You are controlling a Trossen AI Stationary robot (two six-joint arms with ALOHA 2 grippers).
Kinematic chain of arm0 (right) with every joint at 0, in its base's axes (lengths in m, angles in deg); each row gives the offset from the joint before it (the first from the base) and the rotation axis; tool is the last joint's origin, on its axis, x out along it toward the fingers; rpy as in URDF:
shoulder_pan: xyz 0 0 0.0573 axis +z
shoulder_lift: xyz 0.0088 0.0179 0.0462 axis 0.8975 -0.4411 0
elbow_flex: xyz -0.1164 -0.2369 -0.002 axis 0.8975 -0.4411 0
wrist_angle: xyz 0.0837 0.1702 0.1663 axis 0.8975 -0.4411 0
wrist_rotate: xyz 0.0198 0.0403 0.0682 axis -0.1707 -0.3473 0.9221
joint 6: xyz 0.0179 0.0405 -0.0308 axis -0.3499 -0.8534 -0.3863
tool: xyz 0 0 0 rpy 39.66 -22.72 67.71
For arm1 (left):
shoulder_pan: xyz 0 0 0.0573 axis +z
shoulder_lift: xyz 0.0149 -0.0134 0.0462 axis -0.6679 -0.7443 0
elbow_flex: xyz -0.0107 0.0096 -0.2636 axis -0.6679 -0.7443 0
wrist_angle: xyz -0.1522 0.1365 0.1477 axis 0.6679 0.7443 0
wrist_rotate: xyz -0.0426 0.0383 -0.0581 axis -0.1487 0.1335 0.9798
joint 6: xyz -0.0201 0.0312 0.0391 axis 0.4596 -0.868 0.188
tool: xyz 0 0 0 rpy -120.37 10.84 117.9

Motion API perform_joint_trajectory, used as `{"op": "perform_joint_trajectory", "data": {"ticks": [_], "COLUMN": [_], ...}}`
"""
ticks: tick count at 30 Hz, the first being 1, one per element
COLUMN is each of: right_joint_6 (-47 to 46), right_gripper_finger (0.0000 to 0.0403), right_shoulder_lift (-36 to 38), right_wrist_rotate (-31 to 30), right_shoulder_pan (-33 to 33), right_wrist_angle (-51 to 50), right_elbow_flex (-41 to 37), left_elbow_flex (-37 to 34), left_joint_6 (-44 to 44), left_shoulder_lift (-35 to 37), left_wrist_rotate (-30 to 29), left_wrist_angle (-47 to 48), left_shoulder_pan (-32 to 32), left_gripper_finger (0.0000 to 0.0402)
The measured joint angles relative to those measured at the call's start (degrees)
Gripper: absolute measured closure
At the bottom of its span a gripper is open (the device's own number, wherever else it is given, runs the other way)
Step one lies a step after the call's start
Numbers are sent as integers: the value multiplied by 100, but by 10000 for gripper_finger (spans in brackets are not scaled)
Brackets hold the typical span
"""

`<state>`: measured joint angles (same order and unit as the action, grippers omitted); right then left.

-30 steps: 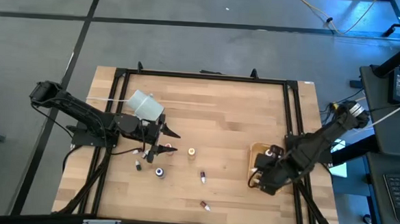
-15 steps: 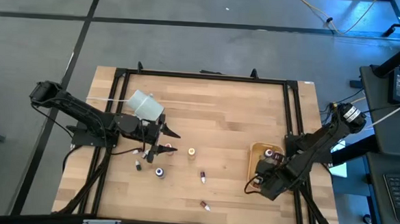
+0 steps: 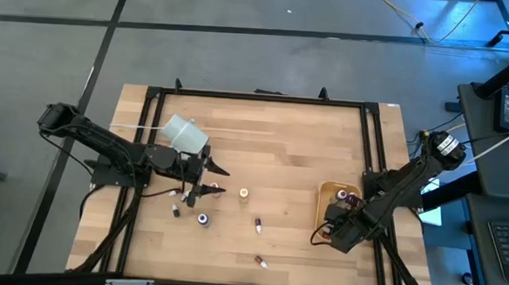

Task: Pick & Place food coloring
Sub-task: Put the small green food coloring bottle into the yellow bin, then put the large yellow food coloring bottle into the yellow bin

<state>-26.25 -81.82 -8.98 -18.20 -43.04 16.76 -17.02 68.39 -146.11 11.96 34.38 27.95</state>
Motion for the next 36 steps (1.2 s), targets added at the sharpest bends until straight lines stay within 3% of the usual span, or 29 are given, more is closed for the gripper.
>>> {"op": "perform_joint_trajectory", "data": {"ticks": [7, 15, 19, 22, 29, 33, 36], "right_joint_6": [10, 21, 8, -1, 63, 807, 1839], "right_gripper_finger": [324, 280, 269, 268, 267, 267, 267], "right_shoulder_lift": [2, 2, 0, 0, 2, 2, 2], "right_wrist_rotate": [36, 247, 570, 490, -996, -2223, -2632], "right_shoulder_pan": [0, -2, -2, -2, -19, -92, -260], "right_wrist_angle": [-3, -24, -360, -845, -1491, -896, -126], "right_elbow_flex": [-6, -12, 128, 432, 1473, 1809, 1828], "left_elbow_flex": [1, 1, 1, 2, 0, 1, 1], "left_joint_6": [0, 0, 0, 1, 0, 0, 0], "left_shoulder_lift": [0, 0, 0, 0, 0, 0, 0], "left_wrist_rotate": [0, 0, 0, 0, 0, 0, 0], "left_wrist_angle": [0, 0, 0, 0, 0, 0, 0], "left_shoulder_pan": [2, 1, 1, 2, 0, 1, 1], "left_gripper_finger": [175, 171, 174, 175, 171, 174, 175]}}
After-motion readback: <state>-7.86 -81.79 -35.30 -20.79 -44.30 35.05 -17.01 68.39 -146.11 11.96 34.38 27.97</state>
